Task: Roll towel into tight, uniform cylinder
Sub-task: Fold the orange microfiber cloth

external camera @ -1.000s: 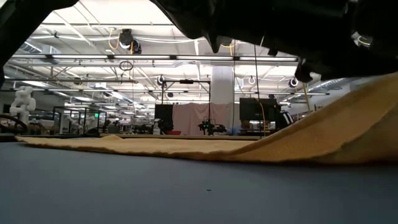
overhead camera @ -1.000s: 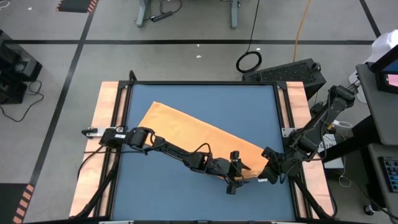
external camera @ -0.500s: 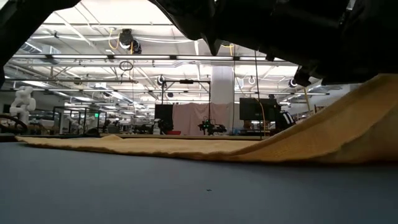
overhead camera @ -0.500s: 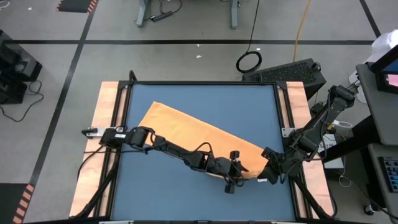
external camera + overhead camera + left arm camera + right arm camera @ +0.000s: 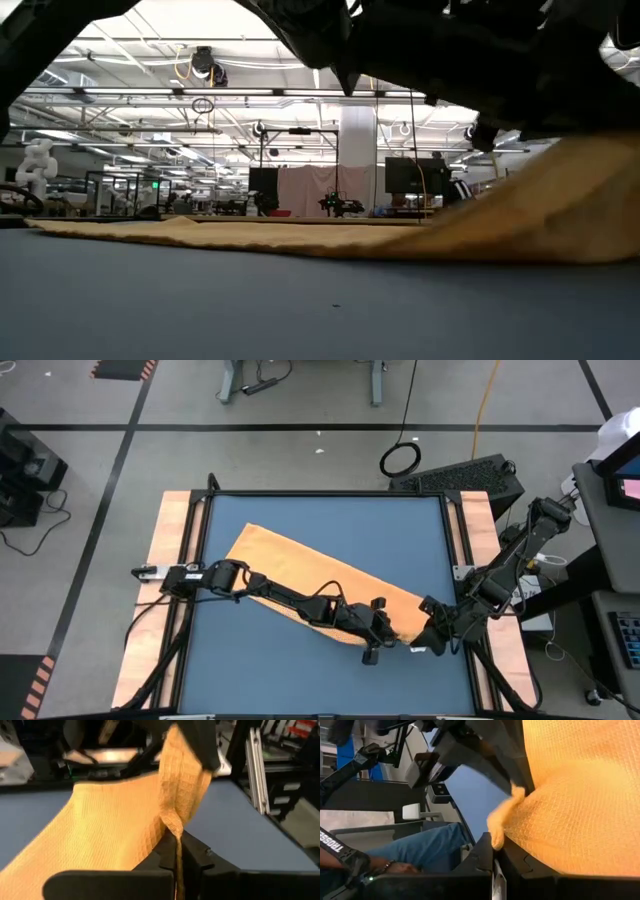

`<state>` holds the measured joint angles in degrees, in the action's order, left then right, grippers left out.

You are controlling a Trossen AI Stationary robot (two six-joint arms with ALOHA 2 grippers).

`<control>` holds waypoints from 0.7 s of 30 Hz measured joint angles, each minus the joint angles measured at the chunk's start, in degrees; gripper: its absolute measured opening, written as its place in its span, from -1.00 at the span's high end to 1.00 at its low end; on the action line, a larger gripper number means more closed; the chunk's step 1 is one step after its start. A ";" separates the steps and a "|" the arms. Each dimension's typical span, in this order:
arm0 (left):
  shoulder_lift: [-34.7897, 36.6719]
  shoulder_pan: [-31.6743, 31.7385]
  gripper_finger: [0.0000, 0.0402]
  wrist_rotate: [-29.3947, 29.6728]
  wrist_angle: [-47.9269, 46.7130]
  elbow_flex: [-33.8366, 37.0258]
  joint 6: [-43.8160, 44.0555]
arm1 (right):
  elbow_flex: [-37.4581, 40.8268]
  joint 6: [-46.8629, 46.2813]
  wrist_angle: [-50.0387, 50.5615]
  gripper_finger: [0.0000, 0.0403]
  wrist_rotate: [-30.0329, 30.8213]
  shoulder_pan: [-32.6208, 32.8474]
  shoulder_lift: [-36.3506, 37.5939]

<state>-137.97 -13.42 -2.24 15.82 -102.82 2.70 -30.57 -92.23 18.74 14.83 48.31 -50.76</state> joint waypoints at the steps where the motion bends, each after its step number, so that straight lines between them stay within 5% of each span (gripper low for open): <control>1: 0.45 0.23 0.97 -0.58 -1.85 0.02 -0.01 | 0.00 0.10 -0.01 1.00 0.00 0.00 0.00; 7: 5.48 2.62 0.98 -6.37 -12.40 0.02 0.56 | 0.00 4.07 -0.21 0.77 0.15 0.02 0.00; 15: 7.18 7.25 0.98 -24.32 -17.22 0.02 9.89 | -1.60 11.13 1.08 0.06 3.09 -0.09 0.15; 21: 7.80 10.20 0.99 -33.33 -20.96 0.02 10.68 | -6.82 14.40 14.02 -0.39 2.34 -0.22 -0.50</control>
<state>-130.17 -3.22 -35.58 -5.15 -102.80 13.38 -37.39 -77.83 32.76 17.17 48.09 -51.27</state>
